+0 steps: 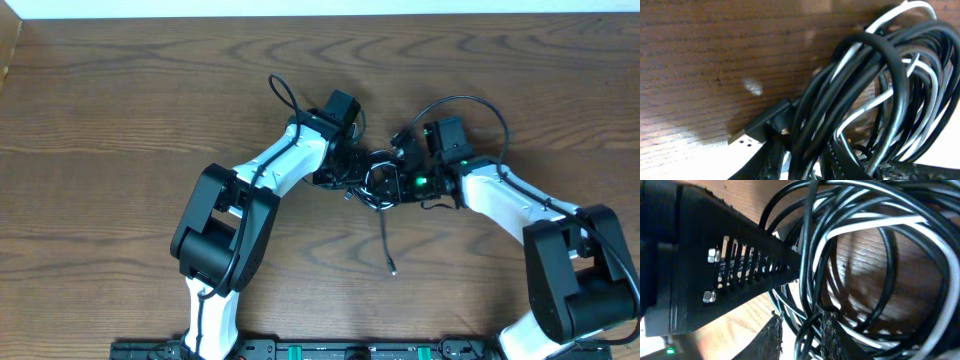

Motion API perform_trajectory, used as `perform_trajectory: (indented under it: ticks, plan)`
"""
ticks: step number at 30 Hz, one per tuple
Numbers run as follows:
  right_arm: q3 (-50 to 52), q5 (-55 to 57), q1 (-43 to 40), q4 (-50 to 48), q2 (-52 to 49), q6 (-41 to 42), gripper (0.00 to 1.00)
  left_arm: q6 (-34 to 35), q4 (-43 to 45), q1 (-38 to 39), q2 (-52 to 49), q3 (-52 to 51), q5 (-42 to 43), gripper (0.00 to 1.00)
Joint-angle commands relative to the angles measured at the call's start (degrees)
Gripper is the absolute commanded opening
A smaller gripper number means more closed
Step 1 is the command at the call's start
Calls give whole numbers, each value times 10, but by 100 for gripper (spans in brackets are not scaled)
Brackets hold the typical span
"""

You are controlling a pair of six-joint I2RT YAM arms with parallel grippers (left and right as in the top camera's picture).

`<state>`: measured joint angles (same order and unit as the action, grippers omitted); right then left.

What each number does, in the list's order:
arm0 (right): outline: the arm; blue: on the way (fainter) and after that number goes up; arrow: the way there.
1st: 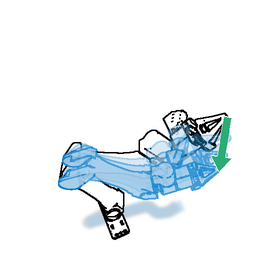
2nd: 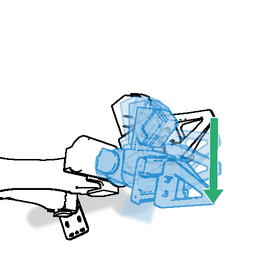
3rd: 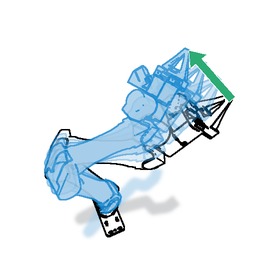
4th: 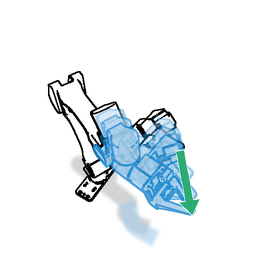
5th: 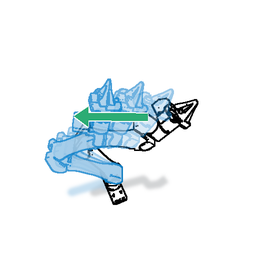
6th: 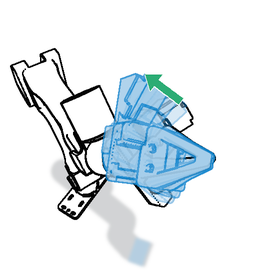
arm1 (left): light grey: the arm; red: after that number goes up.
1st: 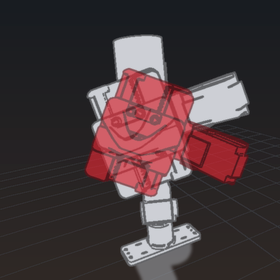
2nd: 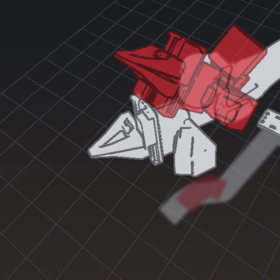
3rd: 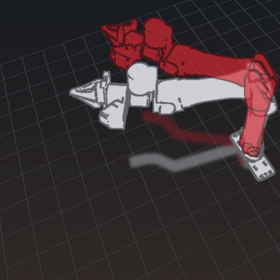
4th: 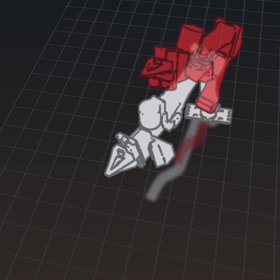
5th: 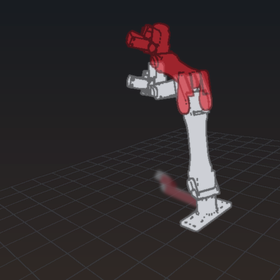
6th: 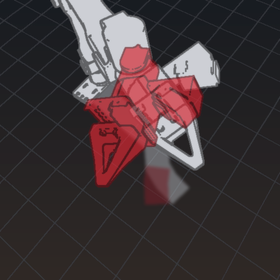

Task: Untangle cables

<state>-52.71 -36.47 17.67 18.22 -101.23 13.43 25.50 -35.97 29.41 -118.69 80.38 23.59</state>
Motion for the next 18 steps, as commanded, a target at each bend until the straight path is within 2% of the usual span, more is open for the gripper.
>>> perform_trajectory:
  ticks: [1,7,12,18]
  plan:
    - [-23,60,11,38,-2,-59,24,1,-6,-1,-16,-3,-18,29]
    - [-27,106,30,67,-2,-84,23,1,-8,-1,-16,-3,-18,29]
    - [-27,129,32,66,-2,-84,26,1,-8,-1,-16,-3,-18,29]
    - [-27,199,33,66,-2,-84,22,1,-8,-1,-16,-3,-18,29]
